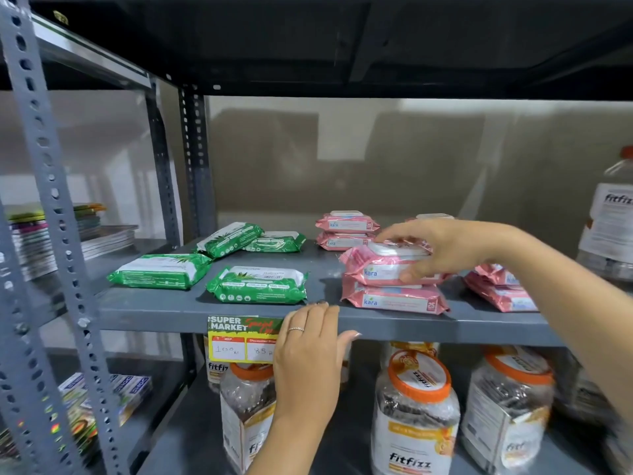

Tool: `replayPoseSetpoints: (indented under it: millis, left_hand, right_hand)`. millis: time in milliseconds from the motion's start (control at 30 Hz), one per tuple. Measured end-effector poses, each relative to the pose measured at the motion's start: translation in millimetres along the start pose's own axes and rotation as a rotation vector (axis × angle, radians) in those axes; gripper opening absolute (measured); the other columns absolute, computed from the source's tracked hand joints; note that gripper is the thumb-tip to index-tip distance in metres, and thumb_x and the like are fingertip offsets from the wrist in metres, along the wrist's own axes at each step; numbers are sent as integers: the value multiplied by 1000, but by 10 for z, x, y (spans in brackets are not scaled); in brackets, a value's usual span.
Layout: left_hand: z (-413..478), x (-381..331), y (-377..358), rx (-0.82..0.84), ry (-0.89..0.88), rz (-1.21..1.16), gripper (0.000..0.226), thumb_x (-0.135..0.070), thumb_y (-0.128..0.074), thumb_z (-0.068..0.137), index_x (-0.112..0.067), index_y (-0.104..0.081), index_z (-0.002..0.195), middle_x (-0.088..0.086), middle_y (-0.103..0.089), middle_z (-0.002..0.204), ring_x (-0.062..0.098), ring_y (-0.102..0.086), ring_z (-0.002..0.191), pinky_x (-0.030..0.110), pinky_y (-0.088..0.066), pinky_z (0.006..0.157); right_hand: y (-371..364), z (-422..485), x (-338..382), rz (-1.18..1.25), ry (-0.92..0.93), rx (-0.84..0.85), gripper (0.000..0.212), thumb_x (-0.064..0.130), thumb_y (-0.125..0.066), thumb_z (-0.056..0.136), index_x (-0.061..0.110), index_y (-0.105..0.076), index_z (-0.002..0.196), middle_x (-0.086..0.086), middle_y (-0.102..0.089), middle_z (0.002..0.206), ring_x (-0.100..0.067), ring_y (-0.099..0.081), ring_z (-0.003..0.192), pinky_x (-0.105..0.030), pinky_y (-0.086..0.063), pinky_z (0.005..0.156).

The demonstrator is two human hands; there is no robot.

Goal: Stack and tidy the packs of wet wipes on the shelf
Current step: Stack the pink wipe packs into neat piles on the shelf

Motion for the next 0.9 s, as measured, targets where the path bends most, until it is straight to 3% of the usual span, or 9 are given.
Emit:
replayPoseSetpoints:
  millis: [133, 300, 467, 533, 600, 667, 767, 833, 900]
  left_hand:
    - [0, 2, 13, 2, 30, -14, 41, -45, -54, 86, -12, -68, 105, 2, -69, 103, 23, -62, 97, 35, -49, 90]
    - [3, -20, 36, 23, 40, -6, 41, -40, -70, 77, -9, -69, 105, 5, -69, 102, 25, -63, 95, 37, -51, 88]
    - [7, -26, 55, 26, 44, 2, 41, -39, -71, 76, -10, -69, 104, 5, -70, 102, 25, -64, 95, 36, -50, 87]
    - [9, -29, 57, 25, 44, 5, 41, -39, -71, 76, -10, -69, 104, 5, -69, 102, 25, -64, 95, 36, -51, 86]
    - [10, -31, 66, 25, 46, 3, 40, -40, -70, 77, -10, -69, 104, 5, -69, 102, 25, -64, 95, 35, -51, 86]
    - [9, -31, 71, 22, 49, 1, 40, -40, -70, 76, -10, -69, 103, 5, -69, 101, 25, -64, 95, 35, -51, 86]
    - [9, -41, 77, 15, 44, -3, 40, -39, -71, 76, -9, -69, 102, 6, -69, 101, 25, -64, 94, 36, -51, 85]
    - [9, -44, 81, 9, 38, -7, 40, -39, -71, 76, -9, -69, 102, 6, -70, 100, 25, -64, 94, 35, -51, 85]
    - [10, -41, 86, 4, 35, -8, 40, -38, -72, 75, -9, -69, 102, 6, -70, 100, 25, -65, 93, 35, -51, 84]
  right_hand:
    - [70, 4, -50, 96, 0, -20, 77, 48, -66, 80, 42, -26, 146, 17, -26, 155, -13, -29, 141, -36, -31, 113]
    - [59, 45, -3, 267, 50, 45, 43, 27, -63, 89, 37, -54, 130, 11, -55, 136, -11, -54, 122, -40, -45, 105]
    - [54, 99, -42, 147, -69, -38, 47, 57, -57, 83, 39, -53, 125, 8, -54, 130, -12, -61, 97, -34, -52, 88]
    - [70, 77, -43, 202, -69, -39, 48, 57, -49, 87, 39, -49, 132, 11, -52, 136, -14, -59, 111, -39, -49, 97]
    - [74, 40, -26, 292, -37, -13, 42, 45, -50, 93, 43, -48, 134, 14, -46, 143, -15, -51, 125, -40, -44, 104]
    - [55, 22, -2, 285, -23, 7, 37, 35, -52, 94, 43, -53, 131, 16, -48, 138, -13, -52, 122, -36, -46, 102]
    - [89, 57, 51, 131, -45, -116, 43, 53, -52, 88, 37, -60, 127, 10, -57, 126, -14, -55, 114, -33, -45, 99]
    - [97, 86, 73, 60, -12, -145, 54, 63, -44, 86, 33, -58, 130, 6, -60, 131, -19, -54, 121, -38, -40, 105]
    - [93, 82, 12, 120, -30, -106, 45, 48, -39, 96, 35, -48, 138, 8, -48, 144, -16, -40, 134, -34, -32, 109]
Point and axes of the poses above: each hand's wrist, its own z-axis towards the middle knuckle, its own y-axis out of the back of the hand, x = y × z, the point moved 8 cm from there along z, towards the middle knuckle
